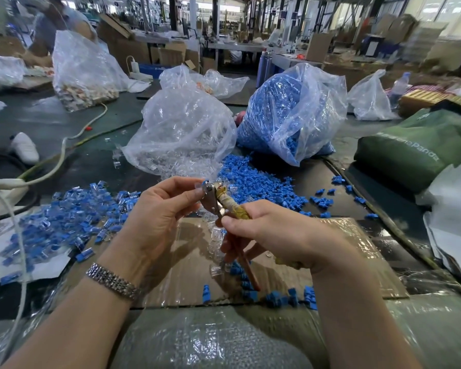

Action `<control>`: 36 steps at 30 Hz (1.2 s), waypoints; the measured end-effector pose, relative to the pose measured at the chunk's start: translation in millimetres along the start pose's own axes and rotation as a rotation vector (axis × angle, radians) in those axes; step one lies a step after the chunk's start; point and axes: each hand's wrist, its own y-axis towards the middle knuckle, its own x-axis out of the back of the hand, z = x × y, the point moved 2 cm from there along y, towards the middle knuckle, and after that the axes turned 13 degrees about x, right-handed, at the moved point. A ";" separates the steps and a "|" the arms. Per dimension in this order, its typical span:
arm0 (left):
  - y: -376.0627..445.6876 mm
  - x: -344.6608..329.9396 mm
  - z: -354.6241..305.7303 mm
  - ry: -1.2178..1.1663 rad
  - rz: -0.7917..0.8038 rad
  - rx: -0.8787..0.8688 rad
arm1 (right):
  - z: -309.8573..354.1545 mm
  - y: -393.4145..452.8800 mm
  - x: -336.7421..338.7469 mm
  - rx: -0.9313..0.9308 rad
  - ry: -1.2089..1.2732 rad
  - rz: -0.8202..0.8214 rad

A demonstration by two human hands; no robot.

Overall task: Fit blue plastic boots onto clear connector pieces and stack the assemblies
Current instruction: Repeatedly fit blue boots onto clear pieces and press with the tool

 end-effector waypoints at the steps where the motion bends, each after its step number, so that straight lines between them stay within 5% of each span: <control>1: -1.0 -0.9 -0.8 0.019 -0.004 -0.005 | 0.4 0.2 0.1 -0.001 0.000 -0.003; 15: -1.0 8.2 -3.6 0.180 -0.118 -0.118 | 0.4 1.1 1.9 -0.025 0.014 -0.068; 21: -5.2 39.0 -14.5 0.879 -0.859 -0.212 | -23.9 -11.1 40.1 -0.203 -0.412 -0.396; 23: -7.7 38.9 -16.1 1.109 -0.976 -0.207 | -36.4 -11.2 45.4 -0.321 -0.582 -0.400; 25: -7.6 32.1 -15.3 1.163 -0.884 -0.240 | -46.6 -9.4 45.3 -0.428 -0.645 -0.378; 31: -10.2 0.8 -0.5 1.054 -0.138 -0.140 | -57.9 -0.9 37.3 -0.531 -0.728 -0.313; 36: -12.7 -7.0 7.0 1.115 0.056 -0.098 | -49.0 2.8 28.0 -0.463 -0.836 -0.392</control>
